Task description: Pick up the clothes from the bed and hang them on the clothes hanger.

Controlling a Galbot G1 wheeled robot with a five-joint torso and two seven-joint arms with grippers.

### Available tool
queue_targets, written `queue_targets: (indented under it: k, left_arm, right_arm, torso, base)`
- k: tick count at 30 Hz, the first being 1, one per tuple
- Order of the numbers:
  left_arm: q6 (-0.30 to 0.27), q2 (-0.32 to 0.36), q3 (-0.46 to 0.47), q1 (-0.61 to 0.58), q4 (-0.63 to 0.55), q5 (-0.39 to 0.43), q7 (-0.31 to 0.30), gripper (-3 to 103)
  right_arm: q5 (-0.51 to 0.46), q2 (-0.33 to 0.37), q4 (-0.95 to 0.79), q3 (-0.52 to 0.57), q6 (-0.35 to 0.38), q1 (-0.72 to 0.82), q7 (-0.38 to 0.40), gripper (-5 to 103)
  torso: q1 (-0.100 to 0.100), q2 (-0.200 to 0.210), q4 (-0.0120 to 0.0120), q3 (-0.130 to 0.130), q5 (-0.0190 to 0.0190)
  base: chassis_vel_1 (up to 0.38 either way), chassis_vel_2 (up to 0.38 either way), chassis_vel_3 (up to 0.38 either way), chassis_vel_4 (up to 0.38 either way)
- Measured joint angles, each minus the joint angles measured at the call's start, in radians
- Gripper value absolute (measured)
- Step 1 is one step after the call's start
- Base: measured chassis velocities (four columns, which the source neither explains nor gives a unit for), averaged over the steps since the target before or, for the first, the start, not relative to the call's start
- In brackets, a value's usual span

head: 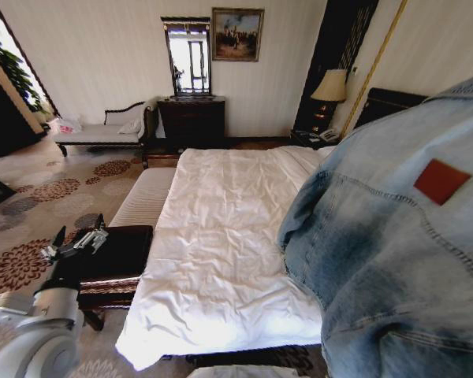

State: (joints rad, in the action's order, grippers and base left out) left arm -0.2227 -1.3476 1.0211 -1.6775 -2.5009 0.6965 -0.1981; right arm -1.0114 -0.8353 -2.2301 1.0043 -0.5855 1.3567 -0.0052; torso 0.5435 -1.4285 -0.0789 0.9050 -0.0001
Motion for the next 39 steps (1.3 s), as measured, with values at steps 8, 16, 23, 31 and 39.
queue_targets:
  k: [8, 16, 23, 31, 39]
  left_arm:
    - [0.000, -0.001, -0.005, 0.008, 0.000, -0.003, 0.002, 100]
    - [0.001, -0.006, -0.007, 0.010, 0.000, -0.004, 0.008, 100]
    - [0.021, -0.002, -0.005, 0.001, 0.001, 0.032, -0.020, 100]
    - [0.031, 0.001, -0.002, -0.009, 0.001, 0.046, -0.029, 100]
    - [0.037, -0.002, -0.001, -0.017, 0.001, 0.046, -0.028, 100]
  right_arm:
    - [0.027, -0.021, -0.013, -0.043, -0.004, 0.010, -0.023, 16]
    - [0.043, -0.026, -0.009, -0.090, -0.006, -0.016, -0.022, 16]
    - [0.055, -0.045, -0.009, -0.090, -0.007, -0.006, -0.022, 16]
    - [0.061, -0.061, -0.025, -0.064, -0.010, 0.025, -0.037, 16]
    - [0.072, -0.072, -0.037, -0.056, -0.012, 0.042, -0.047, 16]
  torso:
    - [0.000, 0.000, 0.0000, 0.000, 0.0000]
    - [0.000, 0.000, 0.0001, 0.000, 0.0000]
    - [0.000, 0.000, 0.0001, 0.000, 0.0001]
    - [0.000, 0.000, 0.0000, 0.000, 0.0001]
    - [0.000, 0.000, 0.0000, 0.000, 0.0001]
  base:
    - [0.000, 0.000, 0.000, 0.000]
    - [0.000, 0.000, 0.000, 0.000]
    - [0.000, 0.000, 0.000, 0.000]
    - [0.000, 0.000, 0.000, 0.000]
    - [0.000, 0.000, 0.000, 0.000]
